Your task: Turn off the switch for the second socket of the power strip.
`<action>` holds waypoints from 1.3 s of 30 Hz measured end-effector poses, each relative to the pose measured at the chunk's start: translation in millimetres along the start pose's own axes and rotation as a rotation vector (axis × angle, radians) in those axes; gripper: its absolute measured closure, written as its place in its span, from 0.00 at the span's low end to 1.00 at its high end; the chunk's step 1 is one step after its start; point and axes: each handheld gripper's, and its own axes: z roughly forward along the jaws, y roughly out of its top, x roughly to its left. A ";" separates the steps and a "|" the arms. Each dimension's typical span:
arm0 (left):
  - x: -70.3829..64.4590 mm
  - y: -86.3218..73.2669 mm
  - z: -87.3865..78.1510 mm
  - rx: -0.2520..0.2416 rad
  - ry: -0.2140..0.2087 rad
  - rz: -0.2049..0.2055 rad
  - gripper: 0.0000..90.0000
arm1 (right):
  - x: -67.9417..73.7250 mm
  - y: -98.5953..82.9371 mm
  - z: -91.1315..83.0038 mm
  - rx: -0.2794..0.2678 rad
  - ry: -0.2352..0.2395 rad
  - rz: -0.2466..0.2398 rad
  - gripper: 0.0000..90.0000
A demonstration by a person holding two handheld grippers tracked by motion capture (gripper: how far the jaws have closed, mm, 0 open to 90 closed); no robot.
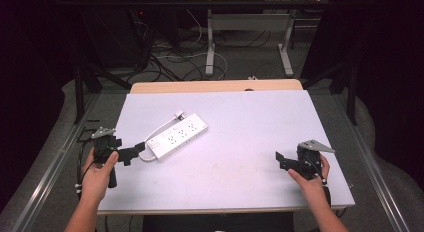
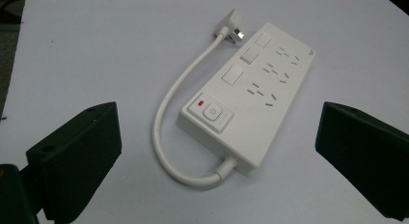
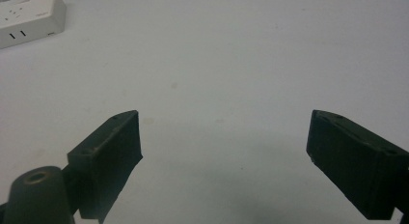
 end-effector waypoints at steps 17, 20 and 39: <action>15.8 -24.9 2.6 -0.001 0.030 -0.027 0.03 | -0.1 0.3 -0.6 0.004 0.007 -0.003 0.13; 17.0 -29.4 3.8 -0.022 0.037 -0.027 0.03 | 0.2 0.0 -0.1 -0.002 -0.001 0.000 0.13; 29.8 -51.2 16.2 -0.031 0.062 -0.035 0.05 | 1.5 0.0 0.3 0.012 0.010 0.005 0.13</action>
